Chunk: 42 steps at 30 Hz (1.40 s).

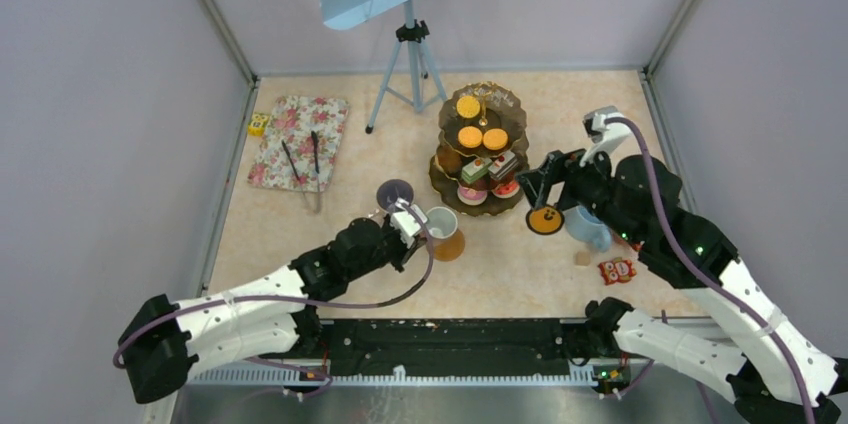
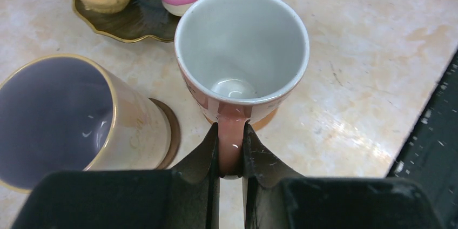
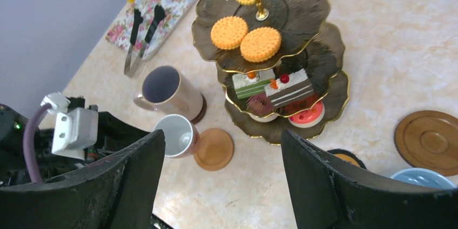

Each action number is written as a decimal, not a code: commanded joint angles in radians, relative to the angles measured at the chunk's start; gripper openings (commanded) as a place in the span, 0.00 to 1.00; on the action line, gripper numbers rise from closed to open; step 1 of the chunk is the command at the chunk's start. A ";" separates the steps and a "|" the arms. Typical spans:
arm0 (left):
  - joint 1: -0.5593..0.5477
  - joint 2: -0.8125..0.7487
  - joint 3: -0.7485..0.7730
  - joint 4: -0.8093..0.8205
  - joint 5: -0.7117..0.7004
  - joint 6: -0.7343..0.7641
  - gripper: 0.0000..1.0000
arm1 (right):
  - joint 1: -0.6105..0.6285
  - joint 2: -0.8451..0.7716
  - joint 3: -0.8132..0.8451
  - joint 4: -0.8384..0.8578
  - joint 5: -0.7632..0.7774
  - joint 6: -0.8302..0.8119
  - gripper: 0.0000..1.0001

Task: Serve the afternoon tea

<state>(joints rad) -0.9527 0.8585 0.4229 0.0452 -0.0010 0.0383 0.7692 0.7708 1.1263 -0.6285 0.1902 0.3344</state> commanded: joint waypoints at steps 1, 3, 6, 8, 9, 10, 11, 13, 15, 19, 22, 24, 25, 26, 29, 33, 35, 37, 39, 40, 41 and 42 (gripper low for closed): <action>-0.017 0.026 -0.043 0.346 -0.129 -0.022 0.00 | -0.002 -0.034 0.005 0.033 0.104 0.015 0.78; -0.018 0.041 -0.059 0.372 -0.123 -0.032 0.00 | -0.002 -0.043 0.004 0.027 0.114 0.014 0.78; -0.018 0.061 -0.079 0.390 -0.108 -0.082 0.00 | -0.002 -0.051 -0.003 0.027 0.126 0.017 0.78; -0.018 0.055 -0.103 0.407 -0.096 -0.115 0.00 | -0.002 -0.052 -0.009 0.031 0.130 0.018 0.78; -0.019 0.053 -0.118 0.421 -0.093 -0.129 0.00 | -0.002 -0.054 -0.013 0.035 0.132 0.020 0.78; -0.019 0.055 -0.128 0.428 -0.090 -0.141 0.00 | -0.002 -0.054 -0.016 0.038 0.134 0.021 0.78; -0.020 0.061 -0.134 0.428 -0.091 -0.148 0.00 | -0.002 -0.053 -0.019 0.042 0.135 0.023 0.78; -0.020 0.072 -0.139 0.426 -0.096 -0.154 0.00 | -0.002 -0.053 -0.026 0.049 0.135 0.026 0.78; -0.021 0.076 -0.151 0.441 -0.104 -0.156 0.00 | -0.002 -0.053 -0.029 0.055 0.131 0.030 0.78; -0.027 0.109 -0.172 0.489 -0.120 -0.161 0.00 | -0.002 -0.054 -0.035 0.057 0.134 0.034 0.78; -0.031 0.136 -0.189 0.537 -0.125 -0.171 0.00 | -0.002 -0.053 -0.041 0.056 0.136 0.036 0.78; -0.034 0.159 -0.192 0.556 -0.133 -0.174 0.00 | -0.002 -0.051 -0.047 0.055 0.138 0.039 0.78; -0.037 0.168 -0.193 0.564 -0.136 -0.175 0.00 | -0.002 -0.050 -0.050 0.056 0.138 0.041 0.78; -0.039 0.178 -0.199 0.580 -0.138 -0.177 0.00 | -0.002 -0.050 -0.053 0.055 0.138 0.043 0.78; -0.043 0.205 -0.203 0.610 -0.139 -0.177 0.00 | -0.002 -0.047 -0.060 0.055 0.137 0.048 0.78; -0.055 0.239 -0.196 0.632 -0.148 -0.170 0.00 | -0.002 -0.044 -0.065 0.061 0.137 0.050 0.78; -0.063 0.254 -0.192 0.639 -0.153 -0.165 0.00 | -0.002 -0.041 -0.069 0.064 0.137 0.051 0.78; -0.074 0.264 -0.189 0.641 -0.169 -0.156 0.00 | -0.002 -0.038 -0.075 0.067 0.135 0.052 0.78; -0.081 0.269 -0.191 0.642 -0.183 -0.154 0.00 | -0.002 -0.035 -0.081 0.068 0.133 0.057 0.78; -0.082 0.268 -0.191 0.643 -0.185 -0.153 0.00 | -0.002 -0.034 -0.085 0.068 0.132 0.059 0.78; -0.083 0.270 -0.192 0.644 -0.188 -0.153 0.00 | -0.002 -0.034 -0.089 0.068 0.132 0.061 0.78; -0.084 0.272 -0.192 0.648 -0.190 -0.154 0.00 | -0.002 -0.034 -0.093 0.069 0.131 0.065 0.78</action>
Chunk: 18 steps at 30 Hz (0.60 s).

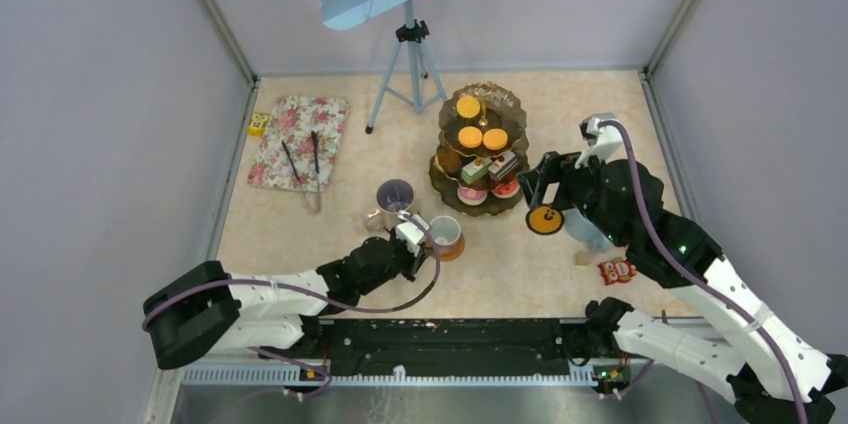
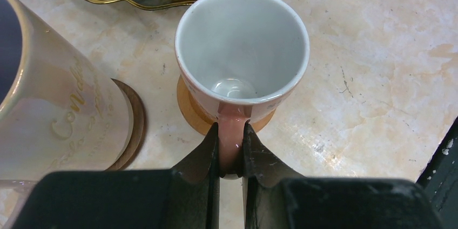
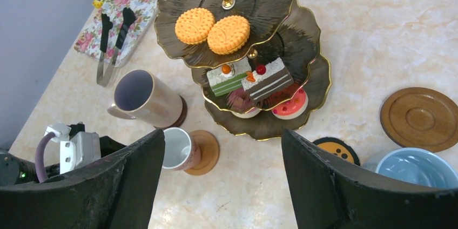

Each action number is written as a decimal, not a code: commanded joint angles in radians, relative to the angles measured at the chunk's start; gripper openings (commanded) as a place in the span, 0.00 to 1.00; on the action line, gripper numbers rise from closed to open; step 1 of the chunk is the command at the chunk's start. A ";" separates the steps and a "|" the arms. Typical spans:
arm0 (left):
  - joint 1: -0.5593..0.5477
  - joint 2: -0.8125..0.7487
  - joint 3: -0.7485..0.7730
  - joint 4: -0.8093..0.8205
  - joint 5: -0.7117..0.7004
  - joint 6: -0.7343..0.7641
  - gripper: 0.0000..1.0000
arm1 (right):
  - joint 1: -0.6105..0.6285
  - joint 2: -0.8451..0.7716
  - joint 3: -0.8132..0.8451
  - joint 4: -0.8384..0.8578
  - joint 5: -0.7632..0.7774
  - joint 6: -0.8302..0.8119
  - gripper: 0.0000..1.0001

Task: Serve the afternoon tea

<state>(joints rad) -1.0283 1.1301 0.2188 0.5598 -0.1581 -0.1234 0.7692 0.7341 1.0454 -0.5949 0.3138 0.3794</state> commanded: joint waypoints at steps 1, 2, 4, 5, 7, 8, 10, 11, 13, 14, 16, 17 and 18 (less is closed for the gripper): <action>-0.009 0.006 0.011 0.139 -0.035 0.008 0.00 | -0.002 0.001 -0.016 0.037 0.007 0.021 0.78; -0.009 0.014 0.012 0.146 -0.037 0.009 0.00 | -0.002 0.001 -0.019 0.039 0.005 0.022 0.78; -0.008 0.034 0.011 0.159 -0.043 0.007 0.00 | -0.002 -0.001 -0.023 0.041 0.004 0.025 0.78; -0.008 0.043 0.012 0.164 -0.046 0.005 0.01 | -0.002 -0.002 -0.025 0.041 0.006 0.026 0.78; -0.009 0.052 0.013 0.171 -0.045 0.000 0.02 | -0.002 -0.003 -0.027 0.042 0.006 0.030 0.78; -0.010 0.054 0.014 0.171 -0.040 -0.001 0.03 | -0.002 -0.003 -0.029 0.040 0.006 0.032 0.78; -0.010 0.056 0.018 0.165 -0.033 -0.002 0.04 | -0.002 -0.005 -0.032 0.034 0.012 0.037 0.78; -0.010 0.055 0.018 0.161 -0.031 -0.003 0.05 | -0.002 -0.005 -0.037 0.028 0.022 0.041 0.78; -0.009 0.052 0.022 0.146 -0.029 -0.006 0.10 | -0.002 -0.005 -0.049 0.003 0.055 0.062 0.78; -0.010 0.046 0.024 0.135 -0.028 -0.009 0.13 | -0.002 -0.004 -0.053 -0.012 0.074 0.085 0.78; -0.010 0.023 0.024 0.103 -0.020 -0.018 0.21 | -0.002 0.000 -0.069 -0.042 0.111 0.121 0.79; -0.009 0.007 0.025 0.080 -0.016 -0.024 0.27 | -0.001 0.002 -0.076 -0.061 0.133 0.145 0.79; -0.009 -0.013 0.025 0.052 -0.013 -0.032 0.34 | -0.002 0.006 -0.082 -0.087 0.168 0.176 0.79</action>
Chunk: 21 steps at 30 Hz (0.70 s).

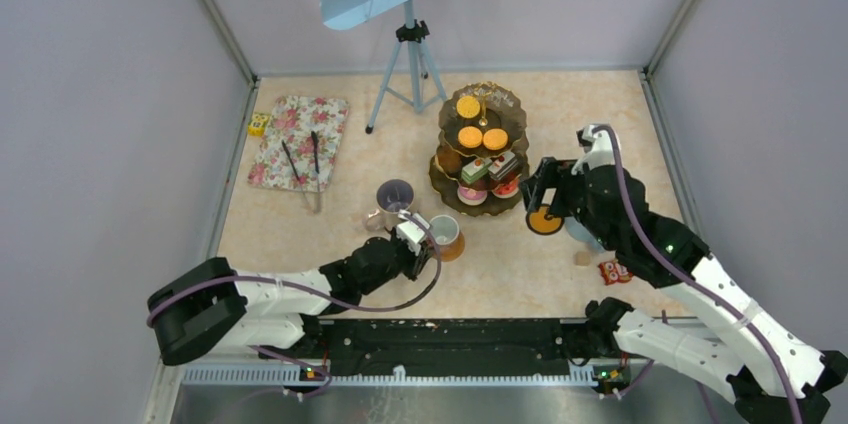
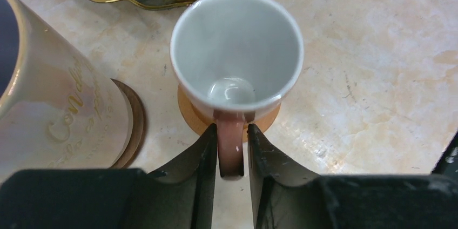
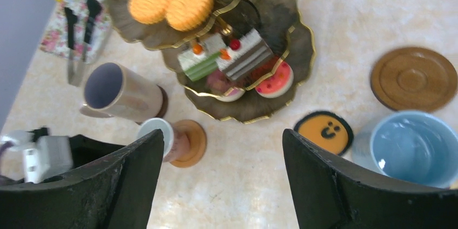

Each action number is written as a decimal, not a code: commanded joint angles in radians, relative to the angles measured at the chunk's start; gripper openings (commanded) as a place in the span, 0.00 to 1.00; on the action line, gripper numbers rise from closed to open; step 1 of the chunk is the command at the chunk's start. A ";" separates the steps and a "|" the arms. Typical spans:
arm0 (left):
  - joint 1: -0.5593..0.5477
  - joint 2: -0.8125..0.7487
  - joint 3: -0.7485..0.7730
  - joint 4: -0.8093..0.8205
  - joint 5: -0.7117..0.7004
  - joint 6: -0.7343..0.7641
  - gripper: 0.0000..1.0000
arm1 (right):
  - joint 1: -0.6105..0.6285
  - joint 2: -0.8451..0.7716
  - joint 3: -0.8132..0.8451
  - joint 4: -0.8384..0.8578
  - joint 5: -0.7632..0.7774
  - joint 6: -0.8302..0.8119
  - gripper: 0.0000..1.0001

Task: Serve the afternoon tea

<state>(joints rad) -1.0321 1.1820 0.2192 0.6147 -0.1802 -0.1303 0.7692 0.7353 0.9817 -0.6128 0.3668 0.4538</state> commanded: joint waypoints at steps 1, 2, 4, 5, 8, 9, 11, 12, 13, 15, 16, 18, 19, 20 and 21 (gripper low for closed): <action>-0.006 -0.101 0.028 -0.037 0.012 -0.033 0.40 | -0.002 0.009 -0.029 -0.102 0.143 0.137 0.80; -0.006 -0.136 0.034 -0.078 0.012 -0.041 0.44 | -0.002 0.016 -0.040 -0.138 0.172 0.182 0.81; -0.006 -0.207 0.044 -0.157 0.004 -0.054 0.56 | -0.002 0.028 -0.076 -0.192 0.208 0.263 0.81; -0.006 -0.244 0.056 -0.211 0.002 -0.062 0.60 | -0.002 0.037 -0.099 -0.208 0.223 0.306 0.82; -0.005 -0.341 0.113 -0.369 0.006 -0.066 0.83 | -0.004 0.069 -0.183 -0.175 0.221 0.426 0.81; -0.005 -0.366 0.138 -0.416 0.007 -0.071 0.89 | -0.010 0.087 -0.227 -0.115 0.205 0.429 0.79; -0.005 -0.407 0.206 -0.513 0.004 -0.092 0.97 | -0.066 0.148 -0.293 0.016 0.147 0.430 0.73; -0.005 -0.423 0.237 -0.558 0.005 -0.095 0.98 | -0.115 0.187 -0.319 0.080 0.100 0.420 0.69; -0.005 -0.435 0.264 -0.593 0.002 -0.094 0.98 | -0.175 0.225 -0.347 0.147 0.062 0.401 0.63; -0.005 -0.454 0.322 -0.667 0.019 -0.084 0.99 | -0.266 0.296 -0.369 0.285 0.003 0.326 0.38; -0.004 -0.459 0.353 -0.693 0.036 -0.073 0.99 | -0.285 0.331 -0.366 0.335 0.010 0.294 0.36; -0.005 -0.471 0.401 -0.736 0.060 -0.061 0.99 | -0.304 0.424 -0.328 0.379 0.038 0.238 0.37; -0.005 -0.480 0.421 -0.750 0.066 -0.060 0.99 | -0.314 0.470 -0.307 0.392 0.035 0.222 0.38; -0.005 -0.488 0.435 -0.762 0.069 -0.060 0.99 | -0.322 0.518 -0.286 0.399 0.040 0.217 0.39; -0.004 -0.499 0.445 -0.768 0.070 -0.057 0.99 | -0.328 0.577 -0.268 0.402 0.063 0.218 0.40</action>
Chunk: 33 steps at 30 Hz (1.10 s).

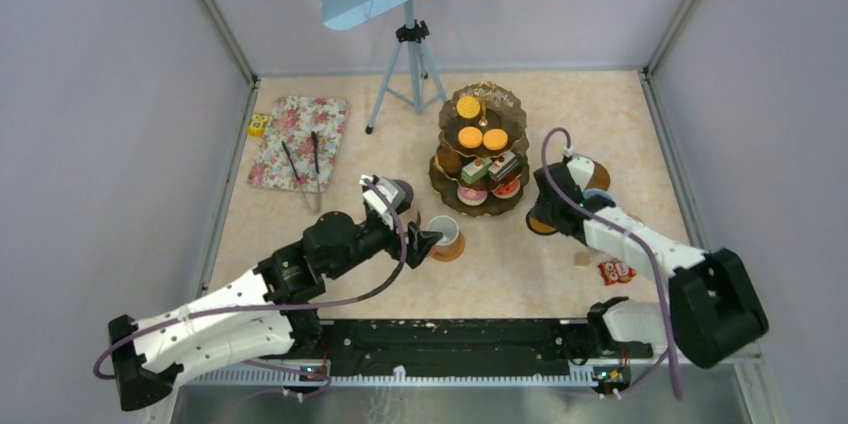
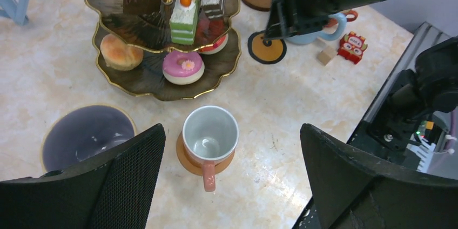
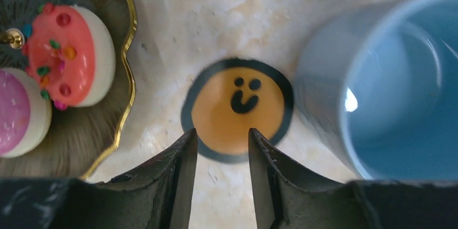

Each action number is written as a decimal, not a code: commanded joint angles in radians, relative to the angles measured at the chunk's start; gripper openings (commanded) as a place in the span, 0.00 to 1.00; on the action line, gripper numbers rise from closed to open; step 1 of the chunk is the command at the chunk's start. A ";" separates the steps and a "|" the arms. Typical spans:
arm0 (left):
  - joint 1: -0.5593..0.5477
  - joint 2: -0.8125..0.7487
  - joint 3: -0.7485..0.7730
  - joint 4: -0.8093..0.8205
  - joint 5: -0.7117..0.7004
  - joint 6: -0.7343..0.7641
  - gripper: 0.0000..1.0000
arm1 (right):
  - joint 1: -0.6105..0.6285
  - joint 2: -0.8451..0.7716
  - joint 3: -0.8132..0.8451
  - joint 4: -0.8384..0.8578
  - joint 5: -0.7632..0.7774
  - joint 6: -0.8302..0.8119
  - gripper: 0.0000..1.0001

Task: Serve the afternoon tea

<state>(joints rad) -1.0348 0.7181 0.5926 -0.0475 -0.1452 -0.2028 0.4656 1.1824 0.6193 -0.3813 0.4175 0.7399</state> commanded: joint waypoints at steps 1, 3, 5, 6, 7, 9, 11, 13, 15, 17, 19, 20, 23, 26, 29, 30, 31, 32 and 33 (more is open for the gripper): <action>-0.001 -0.045 0.077 -0.108 0.034 0.018 0.99 | -0.032 0.173 0.113 0.169 0.034 -0.070 0.41; -0.001 -0.073 0.086 -0.109 0.031 0.023 0.99 | -0.046 0.251 0.148 0.165 0.068 -0.075 0.43; -0.002 -0.100 0.090 -0.098 0.022 0.035 0.99 | -0.053 0.304 0.167 0.166 0.090 -0.072 0.44; -0.002 -0.112 0.091 -0.094 0.016 0.041 0.99 | -0.056 0.322 0.170 0.169 0.091 -0.067 0.45; -0.002 -0.122 0.093 -0.087 0.012 0.052 0.99 | -0.058 0.331 0.167 0.179 0.098 -0.064 0.45; -0.002 -0.139 0.090 -0.072 0.007 0.074 0.99 | -0.063 0.342 0.147 0.217 0.111 -0.066 0.47; -0.002 -0.142 0.097 -0.068 0.010 0.094 0.99 | -0.086 0.355 0.142 0.243 0.092 -0.074 0.47; -0.002 -0.138 0.102 -0.068 0.021 0.107 0.99 | -0.098 0.367 0.145 0.259 0.086 -0.086 0.48; -0.001 -0.133 0.102 -0.065 0.039 0.113 0.99 | -0.104 0.384 0.155 0.252 0.094 -0.092 0.49; -0.002 -0.127 0.096 -0.057 0.057 0.112 0.99 | -0.110 0.393 0.151 0.259 0.080 -0.098 0.51; -0.002 -0.125 0.091 -0.050 0.071 0.110 0.99 | -0.122 0.398 0.139 0.264 0.059 -0.082 0.53; -0.002 -0.123 0.089 -0.048 0.075 0.108 0.99 | -0.128 0.402 0.136 0.255 0.042 -0.068 0.53; -0.002 -0.122 0.089 -0.043 0.076 0.110 0.99 | -0.124 0.384 0.105 0.230 -0.019 -0.021 0.52; -0.002 -0.120 0.091 -0.039 0.062 0.120 0.99 | -0.083 0.343 0.067 0.195 -0.047 0.029 0.52; -0.001 -0.109 0.094 -0.036 0.053 0.132 0.99 | -0.025 0.287 0.034 0.154 -0.089 0.097 0.52; -0.002 -0.102 0.095 -0.035 0.053 0.137 0.99 | 0.000 0.264 0.022 0.144 -0.099 0.125 0.51; -0.001 -0.095 0.096 -0.033 0.053 0.140 0.99 | 0.033 0.244 0.012 0.133 -0.104 0.154 0.51; -0.002 -0.086 0.098 -0.031 0.053 0.142 0.99 | 0.072 0.223 0.005 0.124 -0.108 0.183 0.51; -0.002 -0.077 0.100 -0.028 0.054 0.143 0.99 | 0.095 0.203 -0.003 0.119 -0.123 0.207 0.51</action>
<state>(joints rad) -1.0348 0.6136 0.6594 -0.1299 -0.0910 -0.0818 0.4606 1.4494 0.6617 -0.1715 0.3962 0.8082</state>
